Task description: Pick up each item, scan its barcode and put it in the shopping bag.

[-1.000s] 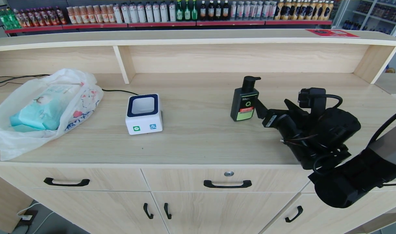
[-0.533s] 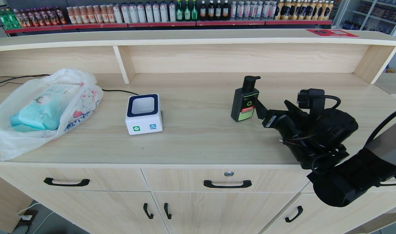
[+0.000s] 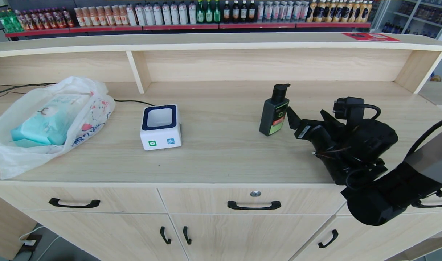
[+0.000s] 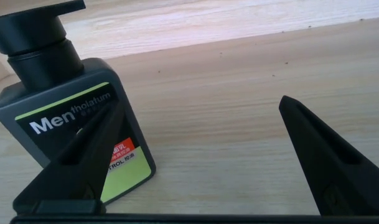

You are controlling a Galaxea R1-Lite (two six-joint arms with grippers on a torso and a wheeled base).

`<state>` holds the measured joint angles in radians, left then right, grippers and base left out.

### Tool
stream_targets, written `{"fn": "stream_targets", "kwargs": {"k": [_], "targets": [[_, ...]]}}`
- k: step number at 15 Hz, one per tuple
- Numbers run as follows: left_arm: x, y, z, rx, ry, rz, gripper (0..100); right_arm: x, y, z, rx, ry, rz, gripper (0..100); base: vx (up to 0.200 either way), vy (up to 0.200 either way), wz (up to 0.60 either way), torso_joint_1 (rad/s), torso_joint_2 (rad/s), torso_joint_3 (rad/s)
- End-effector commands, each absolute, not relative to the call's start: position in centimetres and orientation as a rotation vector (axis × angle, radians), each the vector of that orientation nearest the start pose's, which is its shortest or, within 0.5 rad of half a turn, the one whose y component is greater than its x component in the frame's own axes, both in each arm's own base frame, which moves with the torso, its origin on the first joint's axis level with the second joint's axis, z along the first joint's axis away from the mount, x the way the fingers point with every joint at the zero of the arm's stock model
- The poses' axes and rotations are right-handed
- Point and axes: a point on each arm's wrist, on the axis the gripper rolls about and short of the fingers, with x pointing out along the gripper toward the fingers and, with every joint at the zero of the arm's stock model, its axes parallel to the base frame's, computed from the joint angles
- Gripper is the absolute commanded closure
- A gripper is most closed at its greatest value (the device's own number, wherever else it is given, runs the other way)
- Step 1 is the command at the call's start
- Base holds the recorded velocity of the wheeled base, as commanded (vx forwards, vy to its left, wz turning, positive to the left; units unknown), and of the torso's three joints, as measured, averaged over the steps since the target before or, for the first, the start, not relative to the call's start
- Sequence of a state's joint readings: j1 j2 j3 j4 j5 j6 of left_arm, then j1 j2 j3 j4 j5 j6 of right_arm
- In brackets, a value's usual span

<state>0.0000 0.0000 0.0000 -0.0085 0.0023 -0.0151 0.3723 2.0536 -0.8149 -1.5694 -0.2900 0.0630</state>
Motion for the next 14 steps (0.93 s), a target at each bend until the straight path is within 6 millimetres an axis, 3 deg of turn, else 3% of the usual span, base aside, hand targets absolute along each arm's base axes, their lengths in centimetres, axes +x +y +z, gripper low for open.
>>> {"fn": "stream_targets", "kwargs": {"k": [1, 14], "targets": [[-2.3, 0.0, 7.6, -0.015, -0.009, 0.003, 0, 34.3, 12.7, 15.5, 0.167, -0.305, 0.092, 0, 0.000, 0.000, 0.00, 0.000, 0.00, 0.000], [-2.3, 0.0, 7.7, -0.014, -0.012, 0.003, 0, 35.7, 13.3, 14.9, 0.167, -0.311, 0.091, 0, 0.000, 0.000, 0.00, 0.000, 0.00, 0.000]]}}
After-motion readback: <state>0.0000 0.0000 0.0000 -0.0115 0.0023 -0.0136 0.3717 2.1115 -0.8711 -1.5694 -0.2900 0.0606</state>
